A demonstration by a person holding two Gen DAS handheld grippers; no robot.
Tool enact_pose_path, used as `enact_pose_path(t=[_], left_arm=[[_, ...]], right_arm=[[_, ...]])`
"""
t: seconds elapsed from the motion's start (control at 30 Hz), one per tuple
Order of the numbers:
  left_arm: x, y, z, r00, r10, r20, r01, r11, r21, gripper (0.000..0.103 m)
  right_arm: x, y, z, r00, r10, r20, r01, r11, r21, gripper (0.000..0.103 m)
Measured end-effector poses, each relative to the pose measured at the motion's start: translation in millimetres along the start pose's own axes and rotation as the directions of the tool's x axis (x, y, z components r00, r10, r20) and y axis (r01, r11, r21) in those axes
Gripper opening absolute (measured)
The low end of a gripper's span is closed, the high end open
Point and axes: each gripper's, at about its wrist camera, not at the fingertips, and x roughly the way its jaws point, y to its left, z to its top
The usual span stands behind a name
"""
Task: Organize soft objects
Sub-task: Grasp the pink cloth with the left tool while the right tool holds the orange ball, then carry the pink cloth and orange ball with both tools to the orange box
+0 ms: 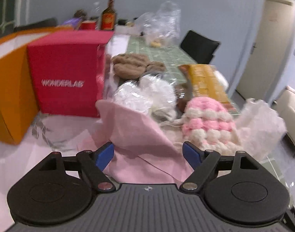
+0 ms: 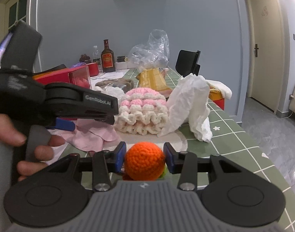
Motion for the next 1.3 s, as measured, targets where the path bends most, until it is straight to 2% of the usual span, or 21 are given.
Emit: enact_pose_path(t=[0.13,0.17,0.2,0.23,0.3,0.4,0.47,0.57,0.67,0.93,1.13,1.3], left_arm=[[7.6,3.3,0.7,0.999,0.032,-0.033,-0.032,0.999,-0.006,0.092],[6.7,4.0,0.3,0.999,0.023,-0.030,-0.023,1.000,-0.004,0.081],[5.4,4.5,-0.9,1.000,0.007,-0.020,-0.007,1.000,-0.006,0.064],[4.3,6.0,-2.3,1.000,-0.009,-0.012,0.009,1.000,-0.012,0.055],[2.8,5.3,-4.3,1.000,-0.008,-0.008,0.008,1.000,-0.001,0.030],[1.5,3.1,-6.1,1.000,0.025,-0.003,-0.025,0.999,0.024,0.012],[-1.2,7.6,-6.4,1.000,-0.002,-0.011,0.002,1.000,0.009,0.006],[-8.9,18.4,-10.8,0.999,-0.035,-0.009,0.035,0.999,-0.031,0.004],[-23.1,26.1,-17.8,0.998,-0.054,0.027,0.055,0.998,-0.041,0.004],[-69.1,41.1,-22.0,0.983,-0.143,0.117,0.145,0.989,-0.008,0.004],[-105.7,53.7,-21.0,0.956,-0.208,0.208,0.214,0.977,-0.004,0.004],[-139.8,70.2,-23.6,0.925,-0.249,0.287,0.262,0.965,-0.007,0.004]], right_arm=[[3.2,0.2,-0.4,1.000,-0.007,-0.010,0.007,1.000,-0.006,0.043],[4.6,0.7,-0.5,1.000,-0.013,-0.014,0.013,1.000,-0.008,0.043],[5.7,1.2,-0.8,1.000,-0.012,-0.014,0.012,1.000,-0.012,0.043],[6.2,1.0,-1.0,1.000,-0.007,-0.013,0.006,1.000,-0.014,0.043],[5.7,-0.8,-1.5,1.000,0.005,-0.012,-0.005,1.000,-0.009,0.042],[3.8,-3.4,-1.4,1.000,0.007,-0.010,-0.007,1.000,-0.007,0.043],[2.0,-5.4,-1.8,1.000,0.011,-0.006,-0.011,1.000,-0.004,0.043],[0.1,-8.2,-3.4,1.000,0.017,0.000,-0.017,1.000,-0.004,0.042],[-2.3,-7.9,-5.5,1.000,0.024,0.011,-0.024,0.999,-0.029,0.041],[-10.2,-4.7,-3.3,0.999,0.023,0.044,-0.022,0.999,-0.035,0.041],[-21.5,1.9,3.2,0.994,0.044,0.096,-0.042,0.999,-0.025,0.041],[-30.9,10.3,9.3,0.986,0.092,0.139,-0.091,0.996,-0.015,0.041]])
